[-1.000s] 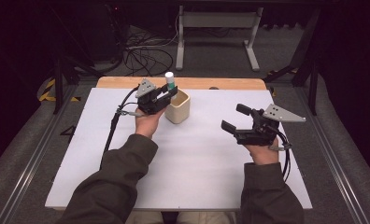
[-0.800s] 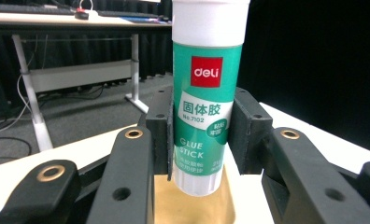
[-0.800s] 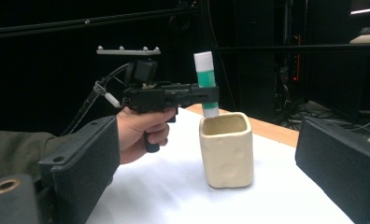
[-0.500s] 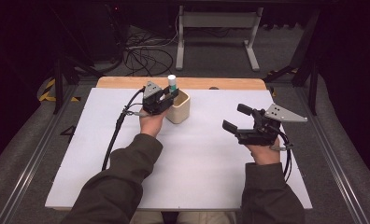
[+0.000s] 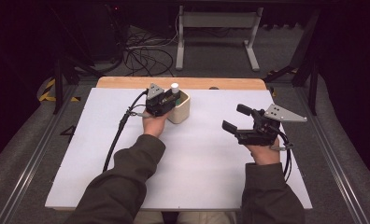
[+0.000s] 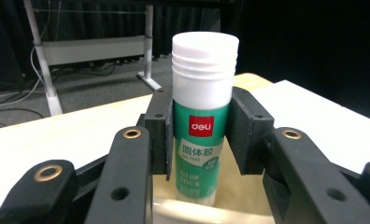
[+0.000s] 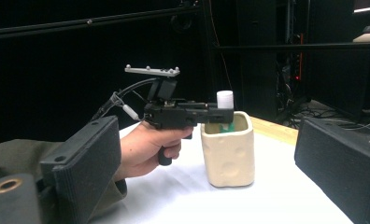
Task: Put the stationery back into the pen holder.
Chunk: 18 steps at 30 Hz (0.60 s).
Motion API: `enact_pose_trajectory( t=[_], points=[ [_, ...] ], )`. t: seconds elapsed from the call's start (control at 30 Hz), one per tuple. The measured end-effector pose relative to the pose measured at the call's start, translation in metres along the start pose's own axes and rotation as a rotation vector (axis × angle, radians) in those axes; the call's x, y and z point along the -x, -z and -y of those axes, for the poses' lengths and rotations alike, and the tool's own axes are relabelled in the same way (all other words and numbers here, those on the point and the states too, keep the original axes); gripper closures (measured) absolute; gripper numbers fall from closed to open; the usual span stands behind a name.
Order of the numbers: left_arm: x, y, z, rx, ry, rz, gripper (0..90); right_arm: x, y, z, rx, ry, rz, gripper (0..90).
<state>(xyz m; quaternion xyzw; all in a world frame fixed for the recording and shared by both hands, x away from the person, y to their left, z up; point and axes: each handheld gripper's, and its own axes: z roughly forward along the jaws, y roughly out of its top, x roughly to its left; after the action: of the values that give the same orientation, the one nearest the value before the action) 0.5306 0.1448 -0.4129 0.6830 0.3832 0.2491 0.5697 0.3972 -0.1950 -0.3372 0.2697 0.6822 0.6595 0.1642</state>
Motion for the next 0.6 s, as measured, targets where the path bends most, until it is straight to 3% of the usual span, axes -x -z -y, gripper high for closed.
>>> enact_pose_trajectory(
  t=[0.13, 0.2, 0.5, 0.6],
  points=[
    [0.0018, -0.0023, 0.0017, -0.003, 0.010, 0.005, 64.2, -0.0004, 0.0003, -0.0004, 0.003, 0.001, 0.000, 8.1],
    [0.0013, -0.0024, 0.0021, -0.010, -0.005, 0.001, 64.2, -0.0003, 0.0004, -0.0004, 0.003, 0.000, -0.002, 8.1],
    [0.0012, -0.0015, 0.0020, -0.019, -0.007, 0.004, 64.2, -0.0011, 0.0010, -0.0014, 0.004, -0.004, -0.009, 8.2],
    [0.0012, -0.0012, 0.0008, -0.010, 0.010, 0.009, 64.2, -0.0012, 0.0012, -0.0015, 0.004, -0.002, -0.009, 8.2]
  ],
)
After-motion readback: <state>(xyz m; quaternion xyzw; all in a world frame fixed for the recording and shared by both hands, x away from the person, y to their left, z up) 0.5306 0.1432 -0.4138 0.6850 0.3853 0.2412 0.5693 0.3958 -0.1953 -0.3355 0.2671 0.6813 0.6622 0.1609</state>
